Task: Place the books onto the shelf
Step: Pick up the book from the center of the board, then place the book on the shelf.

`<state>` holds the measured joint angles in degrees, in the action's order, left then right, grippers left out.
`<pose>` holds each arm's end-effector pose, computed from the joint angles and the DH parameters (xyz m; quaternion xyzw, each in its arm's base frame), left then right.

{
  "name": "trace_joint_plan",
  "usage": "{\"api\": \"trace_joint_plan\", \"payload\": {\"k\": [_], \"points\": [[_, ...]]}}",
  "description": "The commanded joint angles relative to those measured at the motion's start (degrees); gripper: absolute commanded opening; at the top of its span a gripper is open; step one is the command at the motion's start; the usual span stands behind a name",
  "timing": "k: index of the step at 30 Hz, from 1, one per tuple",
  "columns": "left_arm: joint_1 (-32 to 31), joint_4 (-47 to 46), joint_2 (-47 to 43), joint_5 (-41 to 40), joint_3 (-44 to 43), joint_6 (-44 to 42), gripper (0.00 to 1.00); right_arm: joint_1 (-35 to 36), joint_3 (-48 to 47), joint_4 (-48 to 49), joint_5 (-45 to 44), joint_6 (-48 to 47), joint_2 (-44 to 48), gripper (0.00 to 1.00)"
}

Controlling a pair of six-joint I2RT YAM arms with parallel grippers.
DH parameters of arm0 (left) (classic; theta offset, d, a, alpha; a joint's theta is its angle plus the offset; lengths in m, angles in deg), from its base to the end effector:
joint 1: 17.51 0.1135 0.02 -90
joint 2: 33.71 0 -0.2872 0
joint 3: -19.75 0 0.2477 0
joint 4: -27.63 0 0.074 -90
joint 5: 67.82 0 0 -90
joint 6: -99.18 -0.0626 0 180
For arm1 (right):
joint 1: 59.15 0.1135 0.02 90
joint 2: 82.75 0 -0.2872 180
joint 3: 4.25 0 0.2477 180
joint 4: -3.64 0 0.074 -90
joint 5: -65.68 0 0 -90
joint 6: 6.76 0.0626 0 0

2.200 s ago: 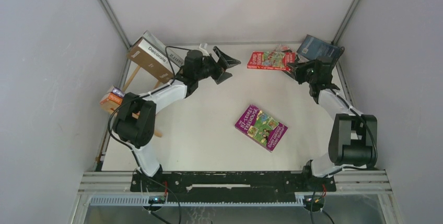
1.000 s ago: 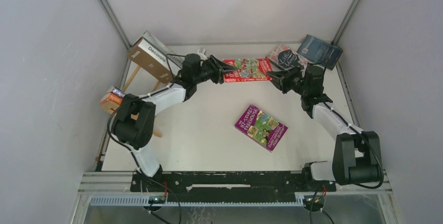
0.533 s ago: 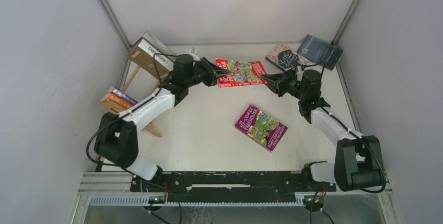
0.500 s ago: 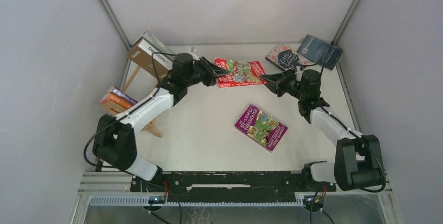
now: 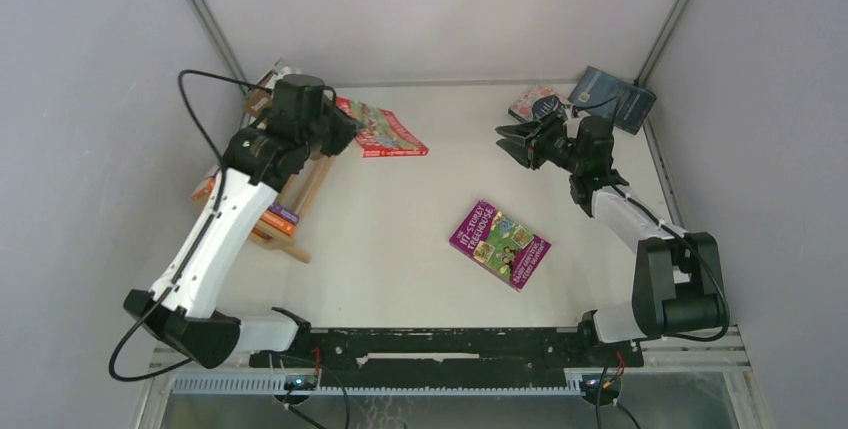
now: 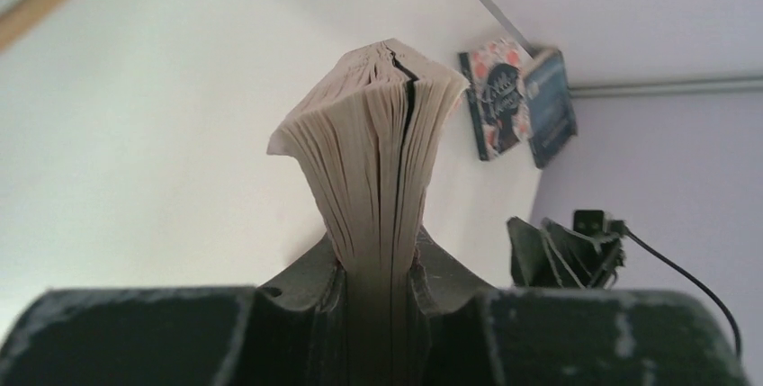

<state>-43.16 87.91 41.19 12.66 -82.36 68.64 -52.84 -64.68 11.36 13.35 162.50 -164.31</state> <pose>0.2562 -0.1115 0.4300 -0.2926 0.8267 -0.2675 0.3992 0.3229 0.0742 0.2796 0.2807 0.7162 0.5844 0.2583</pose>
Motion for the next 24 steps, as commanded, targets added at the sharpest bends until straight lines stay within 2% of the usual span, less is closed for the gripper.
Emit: {"api": "trace_joint_plan", "payload": {"k": [1, 9, 16, 21, 24], "points": [[-0.1, 14.0, -4.5, -11.0, -8.6, -0.1, 0.0, 0.6, -3.0, -0.5, 1.0, -3.3, 2.4, 0.46], [-0.1, 35.0, -3.5, -18.6, -23.2, 3.2, 0.0, 2.9, -5.4, -3.3, -1.8, -5.3, 3.5, 0.46], [3.3, 36.1, -6.6, -16.2, -16.0, 6.0, 0.0, 8.9, -11.0, -7.5, -4.4, -11.7, 2.3, 0.46], [5.3, 34.8, -6.3, -16.5, -11.5, 5.8, 0.0, 15.0, -24.3, -15.8, -3.1, -24.2, -3.2, 0.43], [7.9, 32.4, -6.4, -15.3, -8.9, 4.8, 0.0, 20.0, -34.7, -25.4, -1.8, -37.0, -7.7, 0.43]]}}
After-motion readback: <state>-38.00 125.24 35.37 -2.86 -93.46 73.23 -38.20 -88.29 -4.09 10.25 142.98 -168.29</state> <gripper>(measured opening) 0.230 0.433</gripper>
